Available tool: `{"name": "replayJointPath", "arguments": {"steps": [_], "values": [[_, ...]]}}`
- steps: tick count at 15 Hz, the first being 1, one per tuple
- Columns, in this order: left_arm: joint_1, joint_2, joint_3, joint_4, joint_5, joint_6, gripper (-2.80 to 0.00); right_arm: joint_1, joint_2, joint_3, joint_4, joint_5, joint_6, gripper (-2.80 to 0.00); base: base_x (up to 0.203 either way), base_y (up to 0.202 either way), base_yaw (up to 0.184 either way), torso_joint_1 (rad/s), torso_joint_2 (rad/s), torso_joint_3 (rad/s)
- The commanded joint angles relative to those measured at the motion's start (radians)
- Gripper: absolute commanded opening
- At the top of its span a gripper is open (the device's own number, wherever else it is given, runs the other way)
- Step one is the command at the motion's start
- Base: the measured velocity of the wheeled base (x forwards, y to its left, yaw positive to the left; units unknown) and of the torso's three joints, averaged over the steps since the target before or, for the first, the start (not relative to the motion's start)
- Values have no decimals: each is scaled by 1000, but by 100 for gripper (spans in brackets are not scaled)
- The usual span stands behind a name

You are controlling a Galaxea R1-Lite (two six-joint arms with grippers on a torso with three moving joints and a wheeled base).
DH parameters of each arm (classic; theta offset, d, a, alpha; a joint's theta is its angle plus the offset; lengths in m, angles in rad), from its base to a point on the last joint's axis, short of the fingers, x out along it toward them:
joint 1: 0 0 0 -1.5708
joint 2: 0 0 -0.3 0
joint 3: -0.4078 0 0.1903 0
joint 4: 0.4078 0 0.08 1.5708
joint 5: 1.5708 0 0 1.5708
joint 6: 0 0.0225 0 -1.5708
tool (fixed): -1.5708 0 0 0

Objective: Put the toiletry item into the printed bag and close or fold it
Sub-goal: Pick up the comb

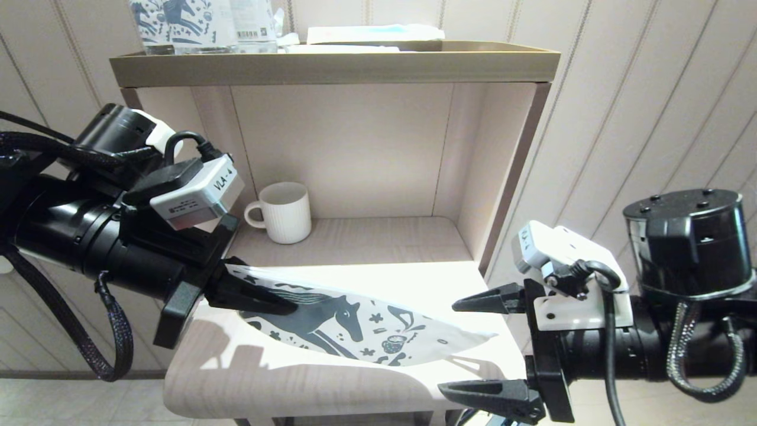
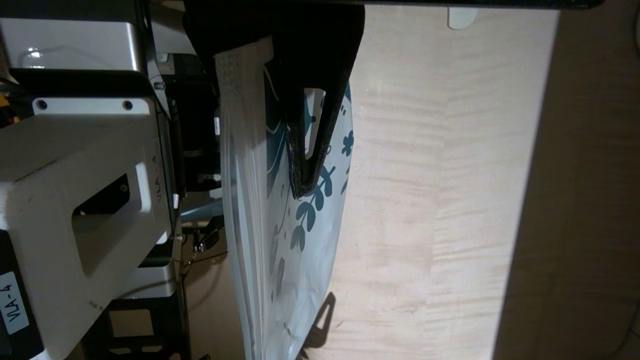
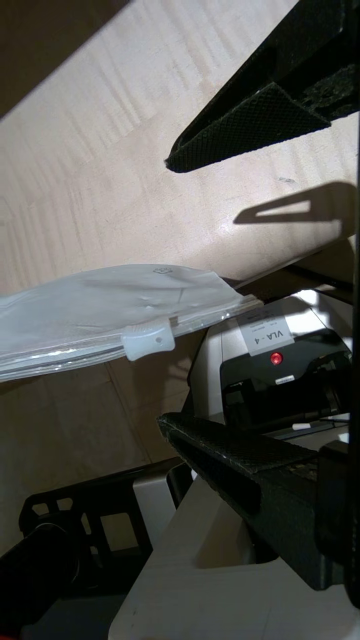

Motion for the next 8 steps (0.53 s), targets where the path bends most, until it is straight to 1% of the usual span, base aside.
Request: {"name": "replayJointPath", "arguments": {"steps": [1,8], "values": [[0,6,-1,4,-6,5,-280,3,11,-6,-1,3,-2,0,0,0,0,0,0,0],[9,15,-1,4,-5,7,-280,6,39,-12,-2,5,0,0,0,0,0,0,0,0]]}}
